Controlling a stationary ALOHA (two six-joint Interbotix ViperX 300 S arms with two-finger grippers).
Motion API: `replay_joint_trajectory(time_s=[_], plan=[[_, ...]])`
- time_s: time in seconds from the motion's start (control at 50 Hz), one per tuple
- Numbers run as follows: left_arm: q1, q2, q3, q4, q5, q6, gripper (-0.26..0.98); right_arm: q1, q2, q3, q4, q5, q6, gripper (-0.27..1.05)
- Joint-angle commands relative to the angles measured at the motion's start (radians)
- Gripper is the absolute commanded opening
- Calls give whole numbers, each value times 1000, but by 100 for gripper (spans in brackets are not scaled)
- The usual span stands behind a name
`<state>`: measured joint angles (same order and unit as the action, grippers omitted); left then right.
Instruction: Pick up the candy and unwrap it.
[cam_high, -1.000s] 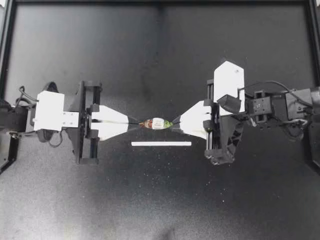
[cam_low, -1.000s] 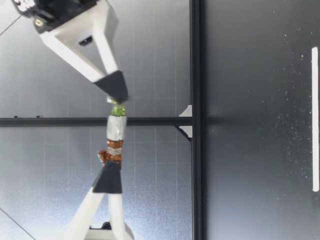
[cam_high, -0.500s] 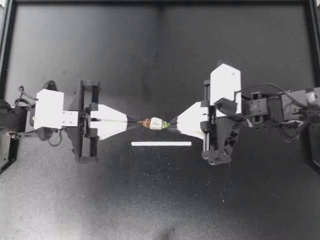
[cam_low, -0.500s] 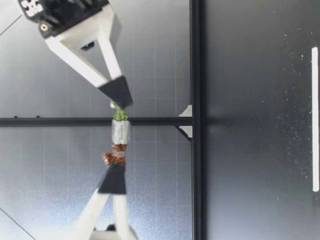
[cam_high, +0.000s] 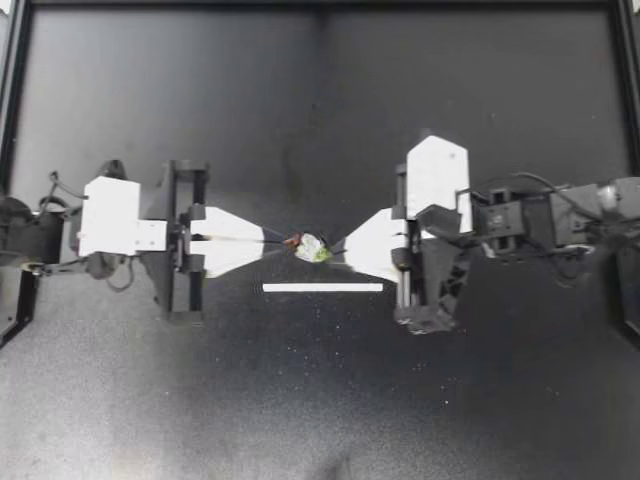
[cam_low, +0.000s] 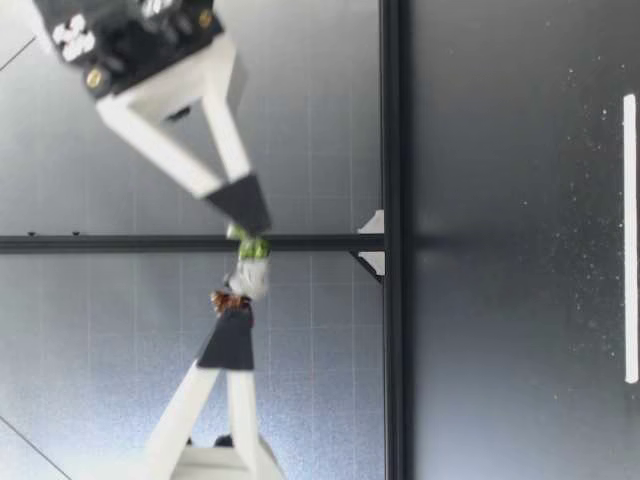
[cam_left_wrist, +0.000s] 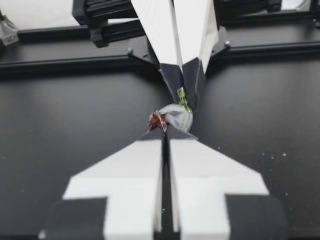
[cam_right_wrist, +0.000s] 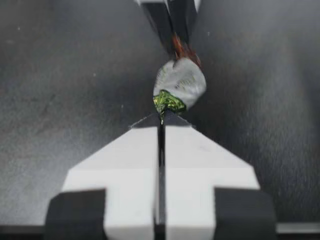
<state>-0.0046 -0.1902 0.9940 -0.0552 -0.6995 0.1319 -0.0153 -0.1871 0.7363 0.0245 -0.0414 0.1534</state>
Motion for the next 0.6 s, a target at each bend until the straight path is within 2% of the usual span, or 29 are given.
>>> replay_joint_trajectory(time_s=[0.0,0.34,0.58], plan=[[-2,-34,2,2,-9,-3,-17,-3,-44,9,3,-12,14,-17],[-2,-35,14,2,-11,-32,-17,-3,-74,44,3,-52,43,-17],[-5,-8,-25,5,-14,-15,-17,-3,-23,15,3,-118,44,-17]])
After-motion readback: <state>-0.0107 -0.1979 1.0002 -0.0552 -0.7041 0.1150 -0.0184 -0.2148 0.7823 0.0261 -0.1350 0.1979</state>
